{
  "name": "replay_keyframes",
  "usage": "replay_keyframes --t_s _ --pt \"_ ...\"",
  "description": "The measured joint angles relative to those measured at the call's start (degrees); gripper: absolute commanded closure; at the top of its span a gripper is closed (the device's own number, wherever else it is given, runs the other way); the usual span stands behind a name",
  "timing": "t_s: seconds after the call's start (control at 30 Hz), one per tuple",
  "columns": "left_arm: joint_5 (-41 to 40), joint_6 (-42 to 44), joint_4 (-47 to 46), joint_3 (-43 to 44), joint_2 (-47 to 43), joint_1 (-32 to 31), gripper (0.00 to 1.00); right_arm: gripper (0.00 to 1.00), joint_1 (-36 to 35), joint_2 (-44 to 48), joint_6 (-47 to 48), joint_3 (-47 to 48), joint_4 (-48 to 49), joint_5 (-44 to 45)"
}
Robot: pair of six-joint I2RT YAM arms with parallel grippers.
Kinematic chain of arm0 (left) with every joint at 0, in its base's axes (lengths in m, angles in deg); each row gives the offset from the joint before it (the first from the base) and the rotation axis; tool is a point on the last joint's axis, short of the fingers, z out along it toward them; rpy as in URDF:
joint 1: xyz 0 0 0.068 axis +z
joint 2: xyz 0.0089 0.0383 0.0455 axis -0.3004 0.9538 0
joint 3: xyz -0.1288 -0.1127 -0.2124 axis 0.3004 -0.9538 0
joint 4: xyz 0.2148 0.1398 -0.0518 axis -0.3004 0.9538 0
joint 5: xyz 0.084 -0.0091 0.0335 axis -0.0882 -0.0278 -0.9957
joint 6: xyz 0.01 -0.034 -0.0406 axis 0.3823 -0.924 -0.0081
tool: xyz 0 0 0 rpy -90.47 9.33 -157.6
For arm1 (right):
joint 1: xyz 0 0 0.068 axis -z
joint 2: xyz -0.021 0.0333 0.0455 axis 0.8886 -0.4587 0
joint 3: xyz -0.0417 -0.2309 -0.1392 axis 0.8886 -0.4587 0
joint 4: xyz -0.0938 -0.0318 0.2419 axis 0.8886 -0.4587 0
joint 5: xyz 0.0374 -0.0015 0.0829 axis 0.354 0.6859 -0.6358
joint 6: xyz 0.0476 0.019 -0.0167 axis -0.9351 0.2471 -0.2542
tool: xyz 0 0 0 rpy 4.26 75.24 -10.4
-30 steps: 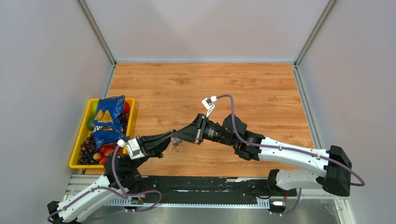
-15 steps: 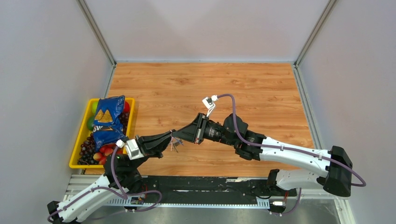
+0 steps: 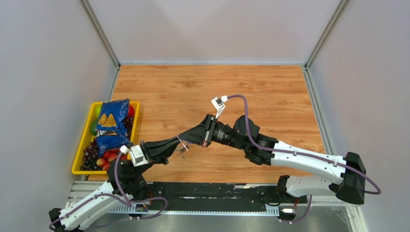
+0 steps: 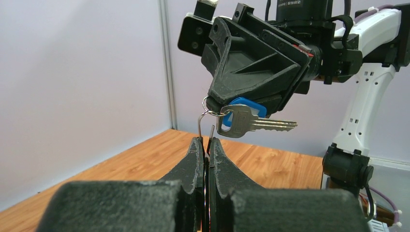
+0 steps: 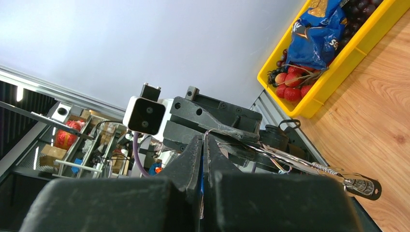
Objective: Put the keys on the keyring
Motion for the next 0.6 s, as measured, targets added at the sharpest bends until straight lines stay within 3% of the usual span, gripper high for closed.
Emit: replay_keyframes --t_s 0.2,0.43,0.6 --pt "0.0 0.0 0.02 0.0 0.48 0.0 0.95 1.0 0.0 0.0 0.04 0.0 -0.2 0.0" --pt "0.0 -0.09 0.04 0.02 1.03 0.0 0.7 1.0 0.0 0.0 0.66 0.09 -0.35 -0.02" --pt "0.22 -0.26 1.84 0.02 2.29 0.0 0.64 1.0 0.0 0.13 1.29 1.2 -0.2 -0.02"
